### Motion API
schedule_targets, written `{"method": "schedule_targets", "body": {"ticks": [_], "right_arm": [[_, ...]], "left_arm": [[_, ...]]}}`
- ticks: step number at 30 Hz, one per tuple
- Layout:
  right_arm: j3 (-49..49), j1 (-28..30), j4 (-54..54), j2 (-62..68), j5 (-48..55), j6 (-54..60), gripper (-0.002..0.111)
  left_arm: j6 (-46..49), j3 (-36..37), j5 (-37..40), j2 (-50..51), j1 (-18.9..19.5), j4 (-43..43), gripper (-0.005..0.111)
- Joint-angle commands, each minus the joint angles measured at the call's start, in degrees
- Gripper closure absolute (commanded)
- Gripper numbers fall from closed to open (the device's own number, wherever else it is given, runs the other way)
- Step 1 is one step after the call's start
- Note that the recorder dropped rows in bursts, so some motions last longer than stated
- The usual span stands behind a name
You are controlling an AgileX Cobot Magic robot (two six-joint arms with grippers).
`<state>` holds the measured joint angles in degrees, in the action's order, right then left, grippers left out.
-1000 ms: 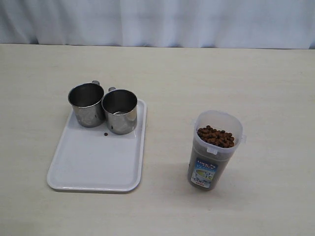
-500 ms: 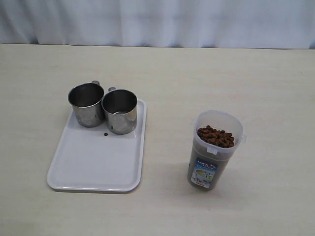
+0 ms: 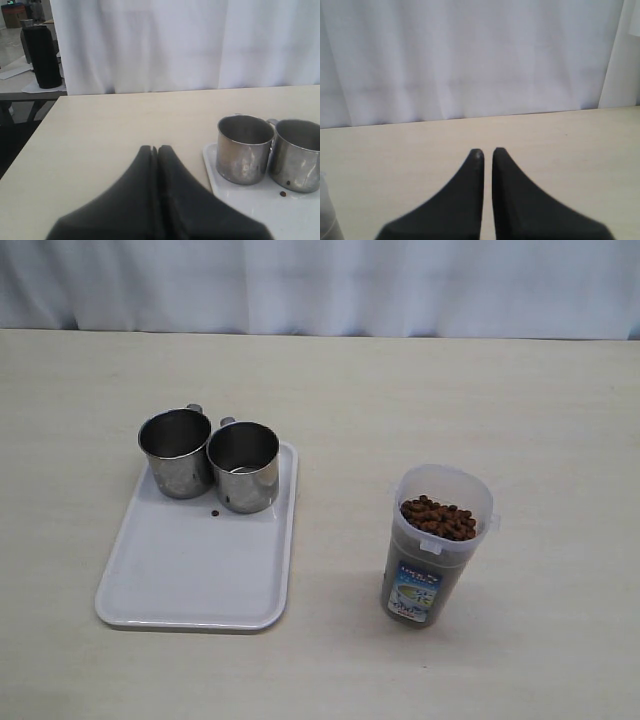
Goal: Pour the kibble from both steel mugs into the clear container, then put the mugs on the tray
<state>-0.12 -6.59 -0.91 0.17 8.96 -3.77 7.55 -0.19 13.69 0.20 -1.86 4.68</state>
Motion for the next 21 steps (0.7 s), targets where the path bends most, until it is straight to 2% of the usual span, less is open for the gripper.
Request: {"method": "schedule_targets", "body": {"ticks": [1,5,21], "right_arm": [[0.12,-0.26,0.09,-0.17,0.4,1.31,0.104],[0.12,-0.26,-0.17,-0.17,3.57,3.18,0.104],[0.12,-0.26,0.35,-0.17,3.27,2.92,0.104]], "left_arm": [[0.09,0.19,-0.28,-0.2,0.19,-0.1,0.107],[0.09,0.19,-0.28,-0.2,0.19,-0.1,0.107],[0.06,0.19,-0.65,-0.2,0.19,-0.1,0.107]]}}
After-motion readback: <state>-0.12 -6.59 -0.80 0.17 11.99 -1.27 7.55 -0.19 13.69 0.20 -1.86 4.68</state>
